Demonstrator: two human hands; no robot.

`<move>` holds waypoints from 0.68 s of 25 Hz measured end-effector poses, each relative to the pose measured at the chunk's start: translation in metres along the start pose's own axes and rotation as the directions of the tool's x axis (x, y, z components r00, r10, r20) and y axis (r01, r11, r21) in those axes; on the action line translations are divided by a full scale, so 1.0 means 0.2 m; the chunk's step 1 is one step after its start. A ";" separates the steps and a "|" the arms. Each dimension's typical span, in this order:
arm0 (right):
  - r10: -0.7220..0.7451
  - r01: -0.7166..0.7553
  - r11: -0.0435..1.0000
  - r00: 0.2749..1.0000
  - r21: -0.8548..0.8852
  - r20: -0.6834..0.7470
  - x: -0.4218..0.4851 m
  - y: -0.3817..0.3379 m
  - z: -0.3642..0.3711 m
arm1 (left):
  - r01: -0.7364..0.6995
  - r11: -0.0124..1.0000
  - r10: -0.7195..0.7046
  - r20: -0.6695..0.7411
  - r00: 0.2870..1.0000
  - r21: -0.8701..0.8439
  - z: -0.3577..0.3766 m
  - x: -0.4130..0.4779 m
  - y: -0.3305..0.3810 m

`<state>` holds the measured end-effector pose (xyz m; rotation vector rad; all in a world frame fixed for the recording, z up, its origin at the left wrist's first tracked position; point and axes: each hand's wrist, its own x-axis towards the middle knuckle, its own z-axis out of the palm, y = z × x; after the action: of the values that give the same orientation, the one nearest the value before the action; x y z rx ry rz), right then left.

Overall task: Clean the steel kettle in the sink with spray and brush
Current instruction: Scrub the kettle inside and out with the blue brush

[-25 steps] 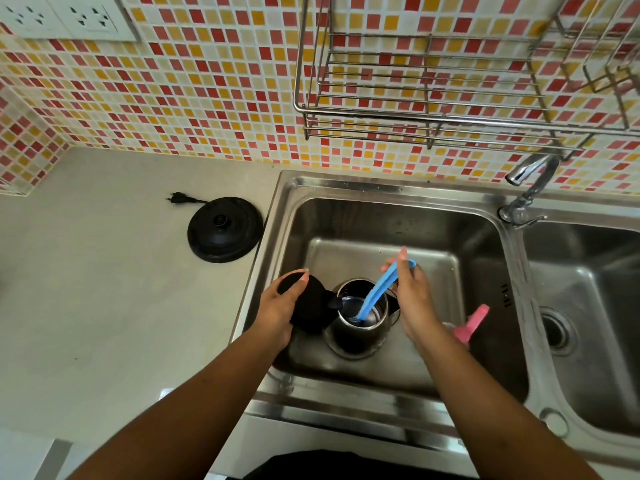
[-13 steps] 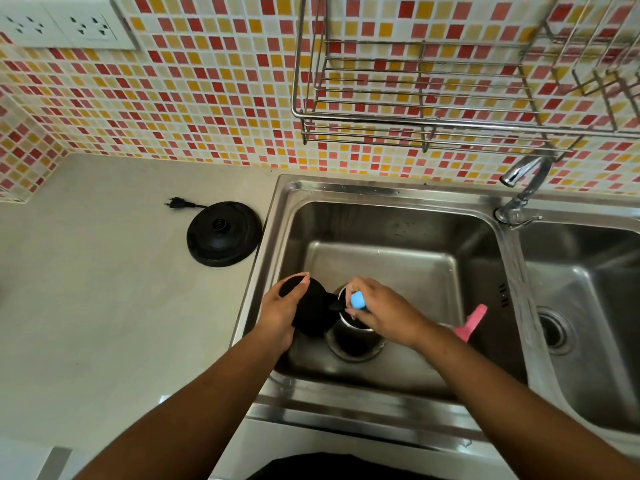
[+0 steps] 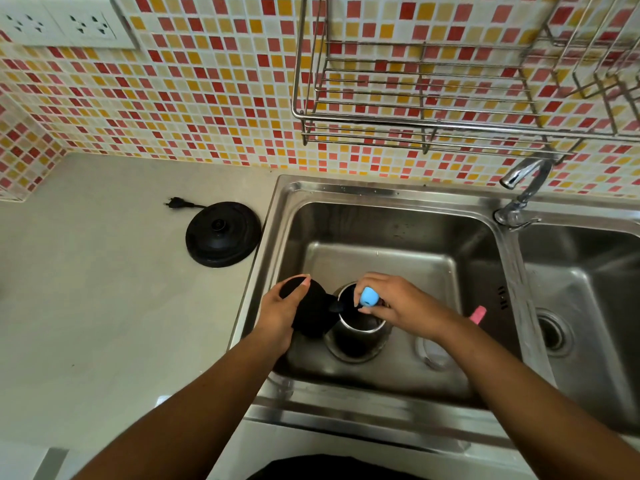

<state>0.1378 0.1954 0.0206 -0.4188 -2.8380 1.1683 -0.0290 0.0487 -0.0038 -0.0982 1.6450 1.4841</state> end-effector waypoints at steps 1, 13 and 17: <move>0.026 -0.026 1.000 1.000 -0.001 -0.017 -0.01 0.03 0.02 | -0.012 1.000 0.012 -0.004 1.000 -0.004 0.00 0.00 0.00; 0.515 -0.477 0.856 0.752 0.200 -0.411 -0.03 0.06 0.15 | -0.518 -0.599 0.327 0.777 0.538 0.610 -0.07 -0.01 0.06; 0.508 -0.354 0.861 0.634 0.365 -0.582 -0.11 -0.10 -0.07 | -0.472 -0.740 -0.004 0.699 0.715 0.479 0.02 -0.04 0.07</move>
<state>0.1560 0.1867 0.0456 -1.2741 -1.9984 1.0674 -0.0290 0.0517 0.0124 2.0774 2.0878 -0.6404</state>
